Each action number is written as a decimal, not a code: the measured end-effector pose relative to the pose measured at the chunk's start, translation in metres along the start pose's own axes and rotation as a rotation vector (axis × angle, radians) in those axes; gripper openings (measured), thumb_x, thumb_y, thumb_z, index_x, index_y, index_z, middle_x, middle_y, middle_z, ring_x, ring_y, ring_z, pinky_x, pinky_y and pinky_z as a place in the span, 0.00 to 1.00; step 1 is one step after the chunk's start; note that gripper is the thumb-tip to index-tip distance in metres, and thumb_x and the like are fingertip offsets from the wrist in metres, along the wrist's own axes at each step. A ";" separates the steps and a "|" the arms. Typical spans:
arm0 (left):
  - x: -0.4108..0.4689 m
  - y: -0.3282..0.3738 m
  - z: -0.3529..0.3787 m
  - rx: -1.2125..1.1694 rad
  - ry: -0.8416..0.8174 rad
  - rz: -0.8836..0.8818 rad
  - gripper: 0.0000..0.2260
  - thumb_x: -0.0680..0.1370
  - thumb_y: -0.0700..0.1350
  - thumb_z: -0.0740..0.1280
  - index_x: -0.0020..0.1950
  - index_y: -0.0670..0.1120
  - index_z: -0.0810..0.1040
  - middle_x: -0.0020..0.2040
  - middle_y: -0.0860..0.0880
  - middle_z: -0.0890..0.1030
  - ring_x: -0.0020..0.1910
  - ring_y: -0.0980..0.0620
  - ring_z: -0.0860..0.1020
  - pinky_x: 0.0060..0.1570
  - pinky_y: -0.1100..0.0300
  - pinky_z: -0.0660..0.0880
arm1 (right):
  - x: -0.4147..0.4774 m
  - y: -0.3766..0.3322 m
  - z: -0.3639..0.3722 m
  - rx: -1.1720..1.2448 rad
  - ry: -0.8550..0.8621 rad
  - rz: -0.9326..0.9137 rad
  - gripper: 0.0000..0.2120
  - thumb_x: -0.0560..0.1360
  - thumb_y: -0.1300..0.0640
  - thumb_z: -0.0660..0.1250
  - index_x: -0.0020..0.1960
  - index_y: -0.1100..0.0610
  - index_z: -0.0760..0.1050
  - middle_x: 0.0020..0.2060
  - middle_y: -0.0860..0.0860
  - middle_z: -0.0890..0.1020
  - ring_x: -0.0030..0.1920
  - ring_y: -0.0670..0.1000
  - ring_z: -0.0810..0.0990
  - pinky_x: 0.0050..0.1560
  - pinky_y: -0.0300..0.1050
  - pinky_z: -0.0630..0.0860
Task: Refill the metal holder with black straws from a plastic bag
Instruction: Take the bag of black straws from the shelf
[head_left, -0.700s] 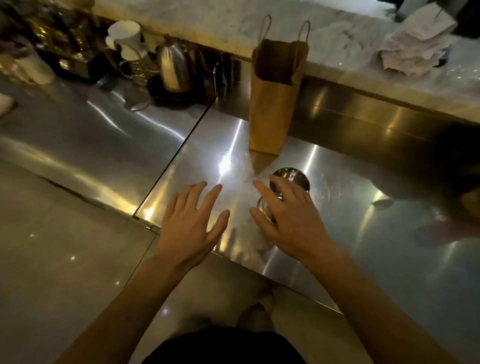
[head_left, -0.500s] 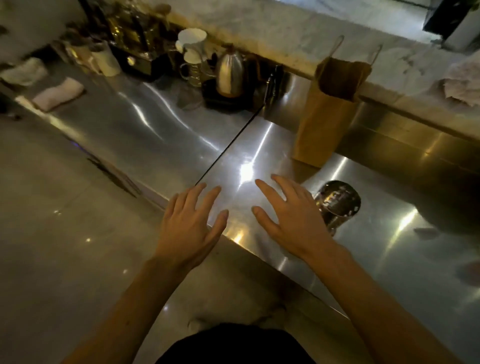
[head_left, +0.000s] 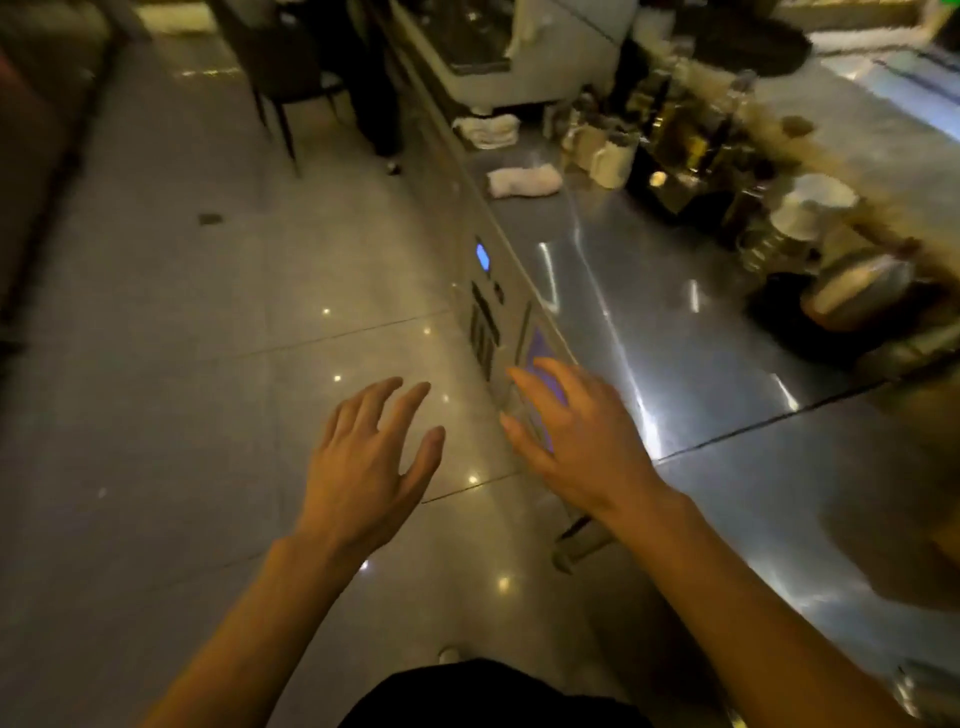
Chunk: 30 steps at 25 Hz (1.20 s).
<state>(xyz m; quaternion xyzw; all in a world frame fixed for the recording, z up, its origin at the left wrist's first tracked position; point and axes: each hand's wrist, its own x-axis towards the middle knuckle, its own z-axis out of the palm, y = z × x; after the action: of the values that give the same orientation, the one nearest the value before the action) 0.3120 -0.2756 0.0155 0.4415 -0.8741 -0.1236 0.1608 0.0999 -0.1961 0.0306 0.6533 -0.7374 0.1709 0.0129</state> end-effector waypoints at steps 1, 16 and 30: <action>-0.006 -0.019 -0.010 0.010 0.026 -0.067 0.24 0.80 0.61 0.51 0.72 0.52 0.68 0.70 0.47 0.72 0.67 0.47 0.71 0.64 0.51 0.69 | 0.020 -0.020 0.008 0.013 -0.031 -0.065 0.25 0.77 0.41 0.58 0.68 0.54 0.73 0.63 0.59 0.78 0.60 0.62 0.77 0.59 0.56 0.76; -0.124 -0.155 -0.091 0.253 0.378 -1.131 0.26 0.79 0.62 0.51 0.71 0.51 0.70 0.69 0.45 0.73 0.67 0.44 0.72 0.64 0.47 0.71 | 0.190 -0.288 0.113 0.278 -0.360 -1.054 0.27 0.78 0.39 0.55 0.73 0.50 0.67 0.68 0.56 0.73 0.67 0.58 0.72 0.62 0.55 0.72; -0.297 -0.132 -0.135 0.467 0.719 -1.912 0.26 0.79 0.62 0.50 0.72 0.50 0.70 0.68 0.45 0.74 0.68 0.46 0.71 0.65 0.49 0.70 | 0.067 -0.546 0.129 0.485 -0.516 -1.889 0.29 0.78 0.38 0.54 0.75 0.49 0.64 0.71 0.57 0.70 0.70 0.59 0.69 0.67 0.56 0.68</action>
<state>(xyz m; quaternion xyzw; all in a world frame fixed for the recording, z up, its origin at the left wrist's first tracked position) 0.6268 -0.1214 0.0412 0.9792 -0.0638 0.1112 0.1573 0.6451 -0.3429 0.0534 0.9720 0.1567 0.0896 -0.1503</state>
